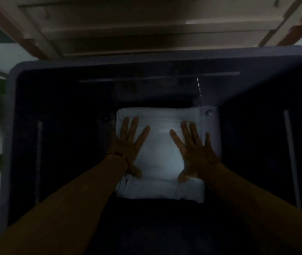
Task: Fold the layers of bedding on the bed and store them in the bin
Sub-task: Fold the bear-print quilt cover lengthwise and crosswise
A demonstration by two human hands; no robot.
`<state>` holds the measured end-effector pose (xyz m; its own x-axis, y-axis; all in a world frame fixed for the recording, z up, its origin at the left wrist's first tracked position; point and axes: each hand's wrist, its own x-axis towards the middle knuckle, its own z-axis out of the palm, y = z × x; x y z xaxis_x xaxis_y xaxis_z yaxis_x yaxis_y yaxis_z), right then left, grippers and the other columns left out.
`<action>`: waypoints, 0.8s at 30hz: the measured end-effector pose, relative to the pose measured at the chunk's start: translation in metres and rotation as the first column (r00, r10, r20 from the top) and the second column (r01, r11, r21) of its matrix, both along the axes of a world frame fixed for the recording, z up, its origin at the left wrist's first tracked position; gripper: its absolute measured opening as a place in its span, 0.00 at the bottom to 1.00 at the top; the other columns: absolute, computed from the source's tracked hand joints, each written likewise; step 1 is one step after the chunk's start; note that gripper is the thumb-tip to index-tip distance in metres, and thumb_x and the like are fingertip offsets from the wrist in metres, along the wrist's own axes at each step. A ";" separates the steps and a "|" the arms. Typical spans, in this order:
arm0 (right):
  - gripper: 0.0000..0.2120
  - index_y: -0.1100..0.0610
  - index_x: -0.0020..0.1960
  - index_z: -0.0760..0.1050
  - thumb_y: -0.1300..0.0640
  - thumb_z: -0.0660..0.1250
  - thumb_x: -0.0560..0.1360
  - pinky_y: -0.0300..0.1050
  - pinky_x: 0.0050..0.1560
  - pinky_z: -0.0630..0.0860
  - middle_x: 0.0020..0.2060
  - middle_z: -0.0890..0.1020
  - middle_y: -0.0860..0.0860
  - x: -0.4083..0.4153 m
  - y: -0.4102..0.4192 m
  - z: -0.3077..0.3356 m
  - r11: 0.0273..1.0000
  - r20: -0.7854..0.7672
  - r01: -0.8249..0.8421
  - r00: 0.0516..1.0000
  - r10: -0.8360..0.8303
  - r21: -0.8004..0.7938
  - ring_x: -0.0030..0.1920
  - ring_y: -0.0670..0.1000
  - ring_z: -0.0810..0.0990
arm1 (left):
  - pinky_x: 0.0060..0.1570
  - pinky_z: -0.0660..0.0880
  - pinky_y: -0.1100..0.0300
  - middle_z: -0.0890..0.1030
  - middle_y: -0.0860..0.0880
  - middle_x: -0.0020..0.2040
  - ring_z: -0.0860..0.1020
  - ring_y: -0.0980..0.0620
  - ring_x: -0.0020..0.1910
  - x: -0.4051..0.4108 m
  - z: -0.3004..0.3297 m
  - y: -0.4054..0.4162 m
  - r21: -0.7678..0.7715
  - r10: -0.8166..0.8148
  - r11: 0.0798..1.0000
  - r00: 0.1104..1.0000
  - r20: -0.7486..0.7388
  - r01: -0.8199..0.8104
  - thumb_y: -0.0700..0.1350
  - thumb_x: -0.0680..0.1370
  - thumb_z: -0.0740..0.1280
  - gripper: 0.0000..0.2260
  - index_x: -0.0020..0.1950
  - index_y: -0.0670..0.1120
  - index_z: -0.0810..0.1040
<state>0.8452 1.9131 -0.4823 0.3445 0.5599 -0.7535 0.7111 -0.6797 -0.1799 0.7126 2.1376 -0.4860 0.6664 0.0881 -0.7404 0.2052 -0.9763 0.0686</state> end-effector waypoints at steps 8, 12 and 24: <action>0.65 0.43 0.78 0.24 0.24 0.69 0.65 0.80 0.72 0.44 0.77 0.24 0.52 -0.019 0.001 0.088 0.970 -0.070 0.236 0.970 -0.233 0.051 0.78 0.62 0.27 | 0.72 0.44 0.26 0.28 0.40 0.78 0.33 0.35 0.78 0.027 0.100 -0.057 0.120 0.136 0.986 0.977 -0.162 -0.118 0.61 0.78 0.68 0.51 0.79 0.51 0.27; 0.50 0.44 0.83 0.39 0.27 0.63 0.74 0.71 0.76 0.55 0.83 0.40 0.52 -0.035 -0.018 0.210 0.858 -0.134 0.467 0.884 -0.448 0.215 0.82 0.59 0.44 | 0.77 0.55 0.38 0.44 0.41 0.82 0.47 0.37 0.81 0.032 0.229 -0.079 -0.066 0.170 0.983 0.983 -0.062 -0.174 0.52 0.82 0.62 0.37 0.83 0.52 0.41; 0.19 0.51 0.69 0.75 0.44 0.65 0.81 0.39 0.60 0.73 0.65 0.79 0.47 -0.037 -0.139 0.675 0.230 -0.177 0.737 0.429 -0.886 0.636 0.61 0.46 0.78 | 0.64 0.73 0.50 0.79 0.47 0.62 0.76 0.46 0.63 0.096 0.681 -0.190 -0.504 0.281 0.864 0.835 0.474 -0.004 0.44 0.79 0.66 0.16 0.66 0.49 0.76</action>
<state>0.8079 1.7739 0.1924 0.9539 0.1278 -0.2715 -0.1016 -0.7136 -0.6931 0.8082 1.9475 0.1951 0.9636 -0.0467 -0.2634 0.1379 -0.7569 0.6388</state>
